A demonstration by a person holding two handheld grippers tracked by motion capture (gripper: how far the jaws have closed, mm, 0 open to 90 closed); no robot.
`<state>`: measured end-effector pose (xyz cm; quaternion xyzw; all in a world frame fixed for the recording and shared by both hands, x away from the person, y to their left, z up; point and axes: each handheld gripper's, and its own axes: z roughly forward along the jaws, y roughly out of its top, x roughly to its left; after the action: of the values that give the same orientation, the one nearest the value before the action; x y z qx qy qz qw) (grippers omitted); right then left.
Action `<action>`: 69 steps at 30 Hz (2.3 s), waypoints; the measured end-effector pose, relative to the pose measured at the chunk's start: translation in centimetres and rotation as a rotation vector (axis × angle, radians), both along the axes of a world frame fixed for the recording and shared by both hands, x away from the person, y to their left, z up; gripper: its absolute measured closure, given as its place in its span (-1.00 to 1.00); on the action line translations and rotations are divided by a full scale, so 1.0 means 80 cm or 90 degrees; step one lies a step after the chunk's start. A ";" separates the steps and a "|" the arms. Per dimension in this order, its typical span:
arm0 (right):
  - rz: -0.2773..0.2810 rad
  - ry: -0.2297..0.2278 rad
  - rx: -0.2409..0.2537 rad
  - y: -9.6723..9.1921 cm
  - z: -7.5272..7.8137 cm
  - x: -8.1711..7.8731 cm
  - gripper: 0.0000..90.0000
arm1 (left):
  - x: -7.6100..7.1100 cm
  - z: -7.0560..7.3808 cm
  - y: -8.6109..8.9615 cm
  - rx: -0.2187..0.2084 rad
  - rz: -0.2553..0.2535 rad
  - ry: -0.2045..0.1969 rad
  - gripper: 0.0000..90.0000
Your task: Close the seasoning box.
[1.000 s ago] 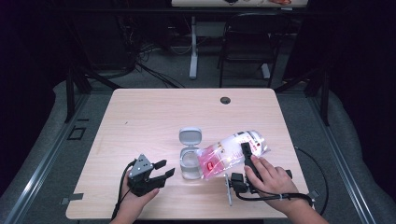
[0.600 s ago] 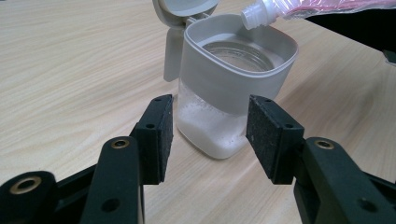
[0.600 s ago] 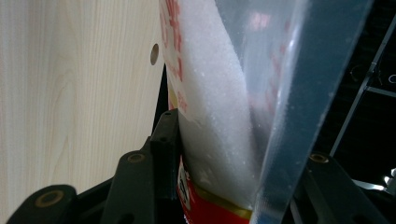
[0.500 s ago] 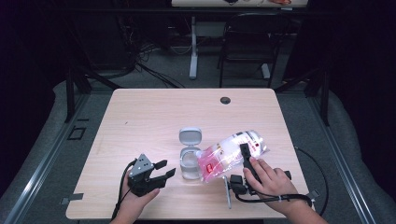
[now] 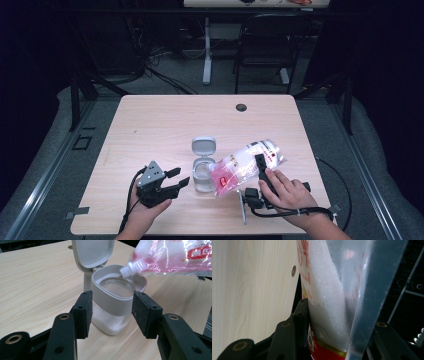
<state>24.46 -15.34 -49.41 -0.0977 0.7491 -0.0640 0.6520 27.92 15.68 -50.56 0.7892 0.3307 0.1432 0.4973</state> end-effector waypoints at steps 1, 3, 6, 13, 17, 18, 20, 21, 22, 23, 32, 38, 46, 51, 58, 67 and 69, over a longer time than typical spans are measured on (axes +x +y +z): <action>0.006 -0.003 0.000 0.000 -0.001 0.000 0.27 | 0.001 0.003 -0.003 -0.005 -0.004 -0.001 0.15; 0.006 -0.002 0.001 0.001 0.000 0.001 0.28 | 0.001 0.005 -0.007 -0.006 -0.007 -0.005 0.15; 0.009 -0.004 -0.001 0.002 0.001 0.001 0.28 | 0.002 0.007 -0.014 -0.006 -0.012 -0.006 0.15; 0.019 -0.002 -0.004 0.002 0.001 0.001 0.30 | 0.005 0.009 -0.028 -0.008 -0.017 -0.010 0.17; 0.018 -0.002 -0.007 0.004 0.000 0.001 0.30 | 0.009 0.010 -0.034 -0.011 -0.020 -0.007 0.20; 0.017 -0.002 -0.008 0.004 -0.001 0.001 0.30 | 0.010 0.009 -0.036 -0.014 -0.016 -0.007 0.21; 0.019 -0.003 -0.009 0.004 -0.001 0.001 0.31 | 0.011 0.009 -0.037 -0.011 -0.018 -0.005 0.28; 0.020 0.002 -0.005 0.005 -0.001 0.002 0.31 | 0.013 0.009 -0.040 -0.006 -0.018 -0.006 0.30; 0.015 -0.002 -0.014 0.006 0.000 0.001 0.31 | 0.014 0.008 -0.042 -0.006 -0.017 -0.004 0.32; 0.015 -0.003 -0.015 0.006 0.000 0.001 0.31 | 0.015 0.008 -0.043 -0.006 -0.018 -0.003 0.38; 0.024 -0.001 -0.009 0.010 -0.001 0.004 0.33 | 0.017 0.011 -0.057 -0.017 -0.037 0.005 0.76; 0.034 0.001 -0.009 0.012 -0.002 0.004 0.33 | 0.018 0.010 -0.068 0.000 -0.034 -0.002 0.86; 0.032 -0.004 -0.025 0.015 0.001 0.003 0.34 | 0.018 0.006 -0.072 0.007 -0.040 0.005 0.88; 0.031 -0.002 -0.026 0.015 0.002 0.003 0.35 | 0.016 0.008 -0.072 -0.002 -0.045 0.007 0.85; 0.034 -0.001 -0.029 0.016 0.001 0.004 0.37 | 0.018 0.003 -0.075 0.006 -0.042 0.010 0.86; 0.029 0.003 -0.019 0.018 0.001 0.005 0.40 | 0.017 0.003 -0.075 0.011 -0.037 0.007 0.82; 0.025 -0.001 -0.022 0.018 0.002 0.004 0.41 | 0.017 0.003 -0.076 0.010 -0.038 0.007 0.82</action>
<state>24.79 -13.88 -49.28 -0.1234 0.7455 -0.0644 0.6518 29.31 9.64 -50.36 0.8035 0.3085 0.1264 0.4932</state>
